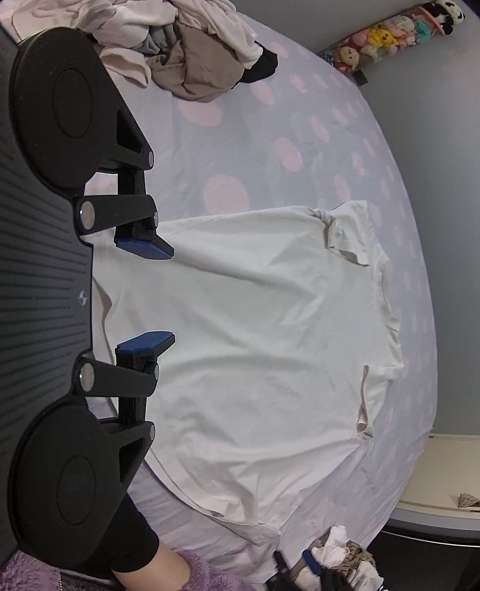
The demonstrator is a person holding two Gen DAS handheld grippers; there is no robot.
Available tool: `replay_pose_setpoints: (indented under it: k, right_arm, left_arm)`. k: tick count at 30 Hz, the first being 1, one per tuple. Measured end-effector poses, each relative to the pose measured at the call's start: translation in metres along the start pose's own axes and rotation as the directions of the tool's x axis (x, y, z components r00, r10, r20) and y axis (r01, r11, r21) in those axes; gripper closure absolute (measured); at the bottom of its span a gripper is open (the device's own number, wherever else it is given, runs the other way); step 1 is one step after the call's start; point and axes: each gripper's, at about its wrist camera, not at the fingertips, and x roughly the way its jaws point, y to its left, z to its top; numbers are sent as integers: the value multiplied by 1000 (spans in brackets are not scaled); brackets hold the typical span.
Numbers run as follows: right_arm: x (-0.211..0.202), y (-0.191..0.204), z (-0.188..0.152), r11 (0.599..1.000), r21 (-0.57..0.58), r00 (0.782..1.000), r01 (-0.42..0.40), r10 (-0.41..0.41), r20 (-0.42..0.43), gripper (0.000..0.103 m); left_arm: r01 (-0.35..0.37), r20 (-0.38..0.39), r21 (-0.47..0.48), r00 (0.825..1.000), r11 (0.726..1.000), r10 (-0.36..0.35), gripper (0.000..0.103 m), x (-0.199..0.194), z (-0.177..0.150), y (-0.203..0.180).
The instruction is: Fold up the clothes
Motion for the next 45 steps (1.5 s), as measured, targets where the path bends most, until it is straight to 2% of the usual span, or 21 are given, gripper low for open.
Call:
replay_pose_setpoints:
  k: [2, 5, 8, 12, 17, 19, 21, 25, 28, 32, 33, 35, 39, 42, 45]
  right_arm:
    - [10, -12, 7, 993, 106, 999, -47, 46, 12, 50]
    - [29, -20, 21, 958, 254, 991, -133, 126, 46, 51]
    - [48, -11, 31, 945, 286, 986, -160, 164, 10, 63]
    - [59, 4, 26, 970, 208, 981, -130, 156, -118, 65]
    - [51, 11, -6, 970, 180, 946, -161, 204, -254, 65]
    - [42, 10, -16, 968, 189, 945, -163, 208, -251, 65]
    - [30, 8, -19, 967, 197, 957, -163, 203, -205, 65]
    - [14, 21, -13, 976, 120, 971, -181, 197, -133, 65]
    - [19, 38, -6, 981, 2, 972, -196, 194, -135, 66]
    - [39, 54, 4, 976, -153, 976, -155, 126, -179, 74]
    - [42, 55, 5, 974, -174, 974, -146, 111, -196, 78]
    - [46, 54, 6, 970, -189, 966, -155, 109, -235, 82]
    - [42, 44, 4, 974, -186, 964, -128, 78, -253, 102]
    - [30, 29, 1, 984, -145, 970, -99, 62, -237, 103]
    - [20, 17, -5, 990, -103, 972, -94, 69, -226, 103]
  left_arm:
    - [3, -4, -23, 1000, 1000, -3, 62, 2, 0, 1]
    - [15, -7, -60, 1000, 998, -16, 62, 4, 0, 4]
    - [28, -9, -81, 1000, 996, -28, 62, 5, -2, 6]
    - [23, -25, -108, 999, 994, -26, 62, 11, -7, 13]
    - [25, -47, -149, 998, 989, -32, 62, 17, -16, 24]
    - [21, -52, -148, 998, 989, -29, 62, 17, -19, 26]
    - [13, -69, -118, 997, 993, -22, 62, 16, -19, 27]
    - [-1, -101, -58, 995, 998, -5, 62, 13, -20, 29]
    - [-11, -124, -12, 992, 1000, 9, 61, 11, -21, 31]
    - [-21, -154, 54, 988, 998, 29, 57, 9, -22, 32]
    - [-22, -158, 94, 987, 995, 37, 57, 11, -24, 30]
    - [-23, -164, 173, 985, 985, 51, 56, 15, -28, 25]
    - [-22, -173, 329, 982, 944, 82, 56, 24, -35, 16]
    - [-19, -176, 440, 979, 898, 106, 56, 31, -41, 9]
    - [-14, -176, 545, 976, 839, 131, 58, 38, -46, 2]
